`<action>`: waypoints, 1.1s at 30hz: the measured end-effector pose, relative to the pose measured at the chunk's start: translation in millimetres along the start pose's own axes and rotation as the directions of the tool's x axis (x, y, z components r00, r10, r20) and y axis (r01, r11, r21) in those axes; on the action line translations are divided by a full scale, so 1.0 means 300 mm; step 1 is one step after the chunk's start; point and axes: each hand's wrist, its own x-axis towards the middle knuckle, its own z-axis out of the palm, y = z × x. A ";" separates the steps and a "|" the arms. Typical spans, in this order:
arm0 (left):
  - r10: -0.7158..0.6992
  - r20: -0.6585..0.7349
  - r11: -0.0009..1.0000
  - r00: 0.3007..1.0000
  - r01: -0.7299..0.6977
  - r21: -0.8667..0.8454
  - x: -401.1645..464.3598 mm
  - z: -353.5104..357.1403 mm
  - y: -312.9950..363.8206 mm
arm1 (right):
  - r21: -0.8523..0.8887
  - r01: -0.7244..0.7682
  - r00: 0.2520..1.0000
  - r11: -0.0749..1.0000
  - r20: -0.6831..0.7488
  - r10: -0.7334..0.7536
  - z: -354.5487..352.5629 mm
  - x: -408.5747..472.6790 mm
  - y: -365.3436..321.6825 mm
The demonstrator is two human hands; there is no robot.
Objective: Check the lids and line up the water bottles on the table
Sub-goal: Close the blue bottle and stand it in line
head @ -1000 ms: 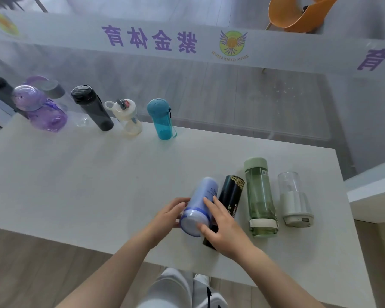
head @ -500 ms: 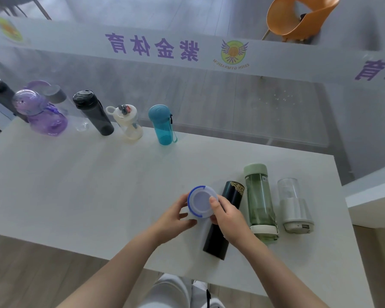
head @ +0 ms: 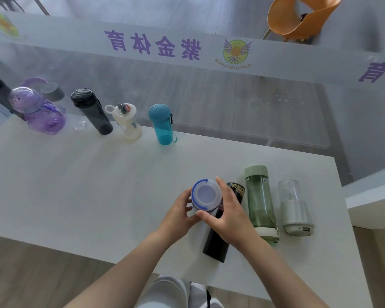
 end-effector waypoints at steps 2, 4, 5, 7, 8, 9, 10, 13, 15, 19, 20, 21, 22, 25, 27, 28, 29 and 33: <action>-0.002 -0.010 1.000 1.000 0.002 -0.010 0.016 0.003 -0.005 | -0.075 0.063 0.998 0.995 -0.010 -0.064 0.008 0.014 -0.013; 0.015 -0.027 1.000 1.000 -0.016 -0.010 0.042 0.001 -0.004 | -0.080 0.074 0.996 0.994 -0.052 -0.078 0.014 0.041 -0.014; 0.019 -0.033 1.000 0.999 -0.019 -0.019 0.057 -0.003 -0.002 | -0.072 0.067 0.995 0.995 -0.068 -0.072 0.014 0.055 -0.016; 0.015 -0.034 0.999 0.999 -0.017 -0.046 0.091 -0.015 0.003 | -0.062 0.058 0.995 0.996 -0.080 -0.063 0.013 0.091 -0.019; 0.017 -0.035 0.999 0.999 -0.019 -0.048 0.109 -0.022 0.006 | -0.057 0.060 0.994 0.997 -0.083 -0.065 0.013 0.112 -0.021; 0.022 -0.037 0.999 0.999 -0.024 -0.042 0.129 -0.030 0.009 | -0.058 0.064 0.994 0.996 -0.088 -0.069 0.013 0.134 -0.023; 0.026 -0.037 0.999 0.999 -0.027 -0.035 0.151 -0.039 0.011 | -0.063 0.068 0.993 0.996 -0.094 -0.073 0.013 0.158 -0.026; 0.029 -0.037 0.999 0.999 -0.030 -0.040 0.228 -0.068 0.027 | -0.058 0.072 0.990 0.996 -0.118 -0.078 0.007 0.236 -0.040; 0.027 -0.034 0.999 0.999 -0.028 -0.034 0.287 -0.090 0.032 | -0.059 0.076 0.989 0.995 -0.121 -0.082 0.000 0.297 -0.049; 0.021 -0.028 1.000 0.999 -0.020 0.022 0.408 -0.138 0.058 | -0.083 0.074 0.988 0.994 -0.132 -0.084 -0.013 0.422 -0.068; 0.018 -0.023 0.999 1.000 -0.018 0.035 0.440 -0.150 0.065 | -0.082 0.072 0.987 0.994 -0.139 -0.083 -0.018 0.452 -0.073; 0.017 -0.017 0.999 1.000 -0.017 0.046 0.469 -0.162 0.075 | -0.077 0.069 0.986 0.995 -0.146 -0.079 -0.023 0.481 -0.077; 0.015 -0.008 0.998 1.000 -0.015 0.053 0.498 -0.172 0.081 | -0.069 0.066 0.985 0.995 -0.154 -0.076 -0.028 0.508 -0.081; 0.028 0.017 0.998 0.999 -0.029 0.061 0.575 -0.198 0.096 | -0.048 0.057 0.982 0.997 -0.175 -0.065 -0.039 0.576 -0.093; 0.041 0.029 0.996 0.999 -0.044 0.075 0.620 -0.212 0.108 | -0.048 0.057 0.980 0.997 -0.187 -0.065 -0.046 0.616 -0.100; 0.045 0.031 0.996 0.998 -0.047 0.073 0.640 -0.219 0.114 | -0.048 0.056 0.980 0.997 -0.190 -0.064 -0.050 0.636 -0.104; 0.049 0.031 0.996 0.998 -0.051 0.071 0.657 -0.226 0.121 | -0.046 0.056 0.979 0.997 -0.191 -0.064 -0.054 0.656 -0.107; 0.059 0.027 0.997 0.998 -0.060 0.049 0.717 -0.253 0.137 | -0.039 0.054 0.979 0.998 -0.196 -0.060 -0.061 0.727 -0.118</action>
